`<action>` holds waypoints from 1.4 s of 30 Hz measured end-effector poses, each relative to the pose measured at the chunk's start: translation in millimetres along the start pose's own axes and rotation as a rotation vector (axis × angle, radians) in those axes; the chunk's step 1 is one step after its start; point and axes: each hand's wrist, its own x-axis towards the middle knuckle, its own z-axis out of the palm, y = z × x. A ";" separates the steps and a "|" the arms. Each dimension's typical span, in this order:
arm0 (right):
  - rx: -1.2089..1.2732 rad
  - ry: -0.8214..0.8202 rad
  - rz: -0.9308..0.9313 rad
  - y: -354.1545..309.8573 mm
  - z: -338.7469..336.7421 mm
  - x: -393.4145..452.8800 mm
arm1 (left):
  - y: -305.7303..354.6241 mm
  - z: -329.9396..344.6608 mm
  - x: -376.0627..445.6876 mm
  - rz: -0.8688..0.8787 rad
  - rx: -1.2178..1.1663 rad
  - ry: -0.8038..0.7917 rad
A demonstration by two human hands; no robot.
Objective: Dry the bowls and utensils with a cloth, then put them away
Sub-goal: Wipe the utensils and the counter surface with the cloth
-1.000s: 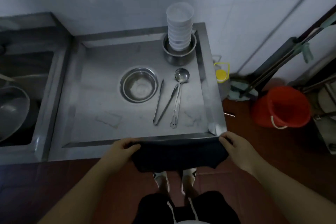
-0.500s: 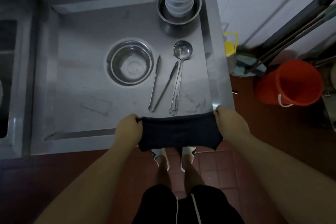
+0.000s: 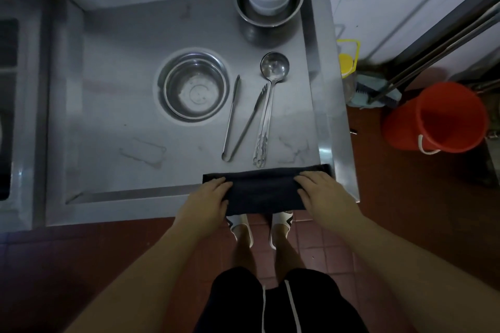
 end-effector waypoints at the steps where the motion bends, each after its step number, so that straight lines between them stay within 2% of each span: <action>1: 0.031 -0.027 0.043 -0.4 1.2 -0.4 | -0.5 0.2 -0.7 -0.004 0.007 -0.019; 5: 0.104 -0.178 0.119 -4.6 -5.2 10.0 | 7.1 -11.5 -2.4 -0.041 0.044 -0.082; 8: 0.071 -0.228 0.151 -8.9 -20.7 13.5 | 16.8 -25.4 -10.6 -0.088 0.072 -0.066; 13: -0.029 -0.229 0.173 -20.8 -56.8 13.4 | 40.6 -49.9 -35.5 -0.170 0.143 -0.005; 19: -0.157 -0.175 0.126 -36.0 -100.1 20.9 | 64.6 -83.9 -46.2 -0.180 0.235 0.069; 24: -0.174 -0.160 0.117 -49.5 -123.9 39.3 | 69.5 -108.5 -36.7 -0.180 0.283 0.134; 31: -0.187 -0.181 0.155 -71.2 -131.3 80.2 | 53.7 -127.5 0.6 -0.217 0.234 0.128; 34: -0.137 -0.203 0.224 -79.1 -126.7 102.2 | 46.7 -132.0 22.1 -0.229 0.202 0.078; 37: 0.034 -0.235 0.303 -87.3 -119.6 123.0 | 39.7 -135.9 37.8 -0.221 0.198 0.029; 42: 0.225 -0.200 0.471 -86.5 -104.7 148.0 | 30.6 -139.6 68.3 -0.212 0.184 -0.011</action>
